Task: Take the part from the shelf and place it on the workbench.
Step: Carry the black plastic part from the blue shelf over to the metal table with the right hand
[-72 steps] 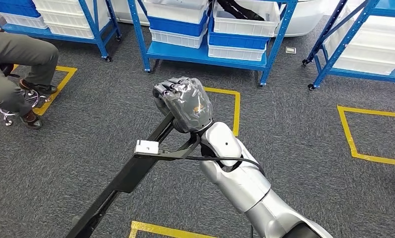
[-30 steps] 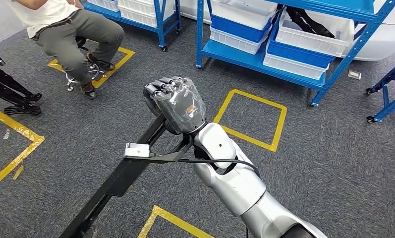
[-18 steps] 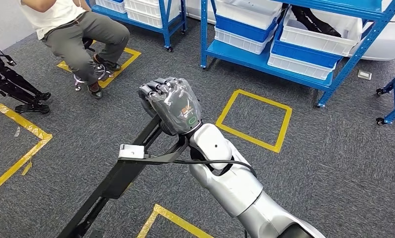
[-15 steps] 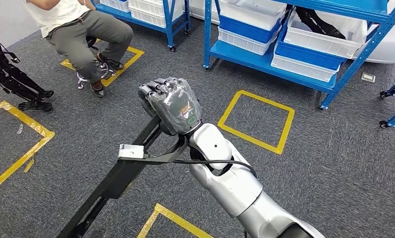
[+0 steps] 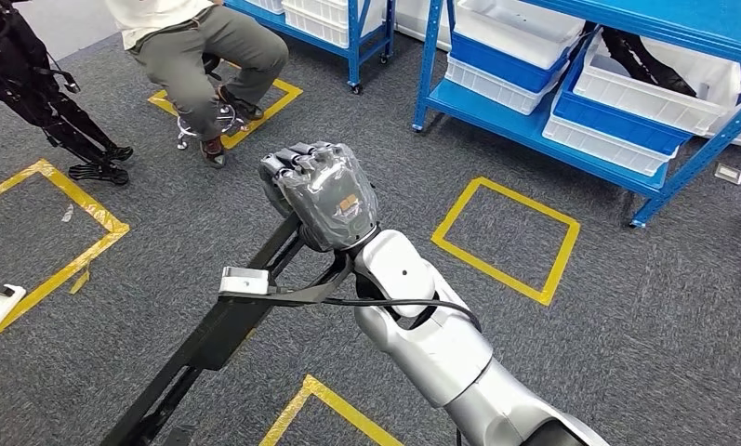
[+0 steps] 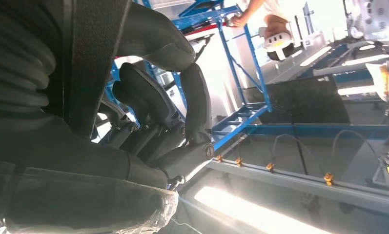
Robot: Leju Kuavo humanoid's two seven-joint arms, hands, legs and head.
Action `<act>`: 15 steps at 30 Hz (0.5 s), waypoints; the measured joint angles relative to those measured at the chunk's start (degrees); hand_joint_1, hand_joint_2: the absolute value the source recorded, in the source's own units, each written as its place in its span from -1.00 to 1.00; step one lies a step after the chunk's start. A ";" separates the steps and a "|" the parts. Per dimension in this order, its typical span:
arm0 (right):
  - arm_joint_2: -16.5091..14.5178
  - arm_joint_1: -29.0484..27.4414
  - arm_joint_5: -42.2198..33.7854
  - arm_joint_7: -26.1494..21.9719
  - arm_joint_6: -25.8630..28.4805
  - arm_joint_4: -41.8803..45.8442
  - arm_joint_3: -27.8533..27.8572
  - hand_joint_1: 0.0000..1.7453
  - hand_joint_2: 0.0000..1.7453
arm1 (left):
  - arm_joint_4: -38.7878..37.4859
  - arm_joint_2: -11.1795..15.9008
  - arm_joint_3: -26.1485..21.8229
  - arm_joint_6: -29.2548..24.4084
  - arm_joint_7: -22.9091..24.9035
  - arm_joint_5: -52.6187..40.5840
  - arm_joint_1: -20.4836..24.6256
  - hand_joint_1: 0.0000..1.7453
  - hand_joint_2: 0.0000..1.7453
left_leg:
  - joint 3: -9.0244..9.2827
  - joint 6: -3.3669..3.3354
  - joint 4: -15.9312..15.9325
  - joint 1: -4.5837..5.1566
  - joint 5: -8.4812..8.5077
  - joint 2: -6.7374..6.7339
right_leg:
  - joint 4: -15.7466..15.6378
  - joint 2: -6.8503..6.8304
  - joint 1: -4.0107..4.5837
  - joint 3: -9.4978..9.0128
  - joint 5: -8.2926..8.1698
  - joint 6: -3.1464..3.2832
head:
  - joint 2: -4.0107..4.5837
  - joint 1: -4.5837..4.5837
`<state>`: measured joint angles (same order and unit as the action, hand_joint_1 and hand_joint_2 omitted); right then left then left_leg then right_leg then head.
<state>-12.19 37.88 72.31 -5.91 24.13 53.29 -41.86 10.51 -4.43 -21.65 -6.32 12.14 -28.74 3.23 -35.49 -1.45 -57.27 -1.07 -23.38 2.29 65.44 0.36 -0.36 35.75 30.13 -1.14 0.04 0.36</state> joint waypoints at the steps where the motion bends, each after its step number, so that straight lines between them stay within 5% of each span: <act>1: 0.00 0.15 0.05 0.03 0.00 0.00 0.00 1.00 1.00 | 0.00 -0.01 0.01 -0.02 -0.03 -0.15 0.02 -1.00 1.00 | -0.06 0.21 -0.07 0.11 0.03 0.38 | -3.83 0.44 -0.07 -1.85 -1.40 -0.09 | 0.00 -0.04; 3: 0.03 0.34 0.14 0.05 0.01 0.00 0.00 1.00 1.00 | 0.00 -0.01 0.02 -0.11 -0.08 -0.37 -0.02 -1.00 1.00 | -0.29 0.80 -0.15 0.30 0.16 0.84 | -7.42 0.98 -0.10 -3.46 -2.67 0.29 | 0.00 -0.12; 7: -0.15 0.48 0.21 0.05 0.04 0.01 -0.06 1.00 1.00 | 0.00 0.06 0.03 -0.41 -0.38 -0.60 -0.27 -1.00 1.00 | -1.38 2.02 -1.87 -0.11 -1.04 0.17 | -7.75 0.24 -0.51 -3.54 -3.37 1.77 | 0.00 -0.32; 10: -0.21 0.40 0.28 0.05 0.07 0.01 -0.07 1.00 1.00 | 0.00 0.02 0.10 -0.54 -0.72 -0.66 -0.18 -1.00 1.00 | -5.87 2.67 -11.78 -0.21 -6.29 -1.49 | -7.85 -0.53 -0.39 -3.59 -3.47 2.50 | 0.00 -0.76; 12: -0.17 0.11 0.40 0.05 0.08 0.00 -0.10 1.00 1.00 | 0.00 0.02 0.10 -0.73 -0.95 -0.72 -0.24 -1.00 1.00 | -8.05 2.82 -16.41 -0.23 -7.54 -1.79 | -7.83 -1.07 -0.15 -3.59 -3.41 2.62 | 0.00 -0.77; 13: -0.17 0.00 0.45 0.05 0.10 0.00 -0.14 1.00 1.00 | 0.00 0.02 0.10 -0.84 -1.09 -0.77 -0.27 -1.00 1.00 | -7.59 2.75 -15.56 -0.22 -6.59 -1.91 | -7.82 -1.31 -0.08 -3.62 -3.38 2.65 | 0.00 -0.78; 15: -0.17 -0.07 0.52 0.06 0.22 0.03 -0.22 1.00 1.00 | 0.00 0.03 0.10 -0.97 -1.34 -0.89 -0.24 -1.00 1.00 | -3.86 2.32 -8.39 -0.15 -3.07 -2.65 | -7.82 -1.71 0.04 -3.75 -3.28 2.66 | 0.00 -0.79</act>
<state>-12.36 37.81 72.83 -5.85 24.35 53.31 -42.08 10.51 -4.40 -21.55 -7.29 10.80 -29.63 2.99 -39.35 0.87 -65.66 -1.22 -26.46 -0.37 57.62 -1.35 -0.32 31.99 26.85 1.52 0.04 -0.43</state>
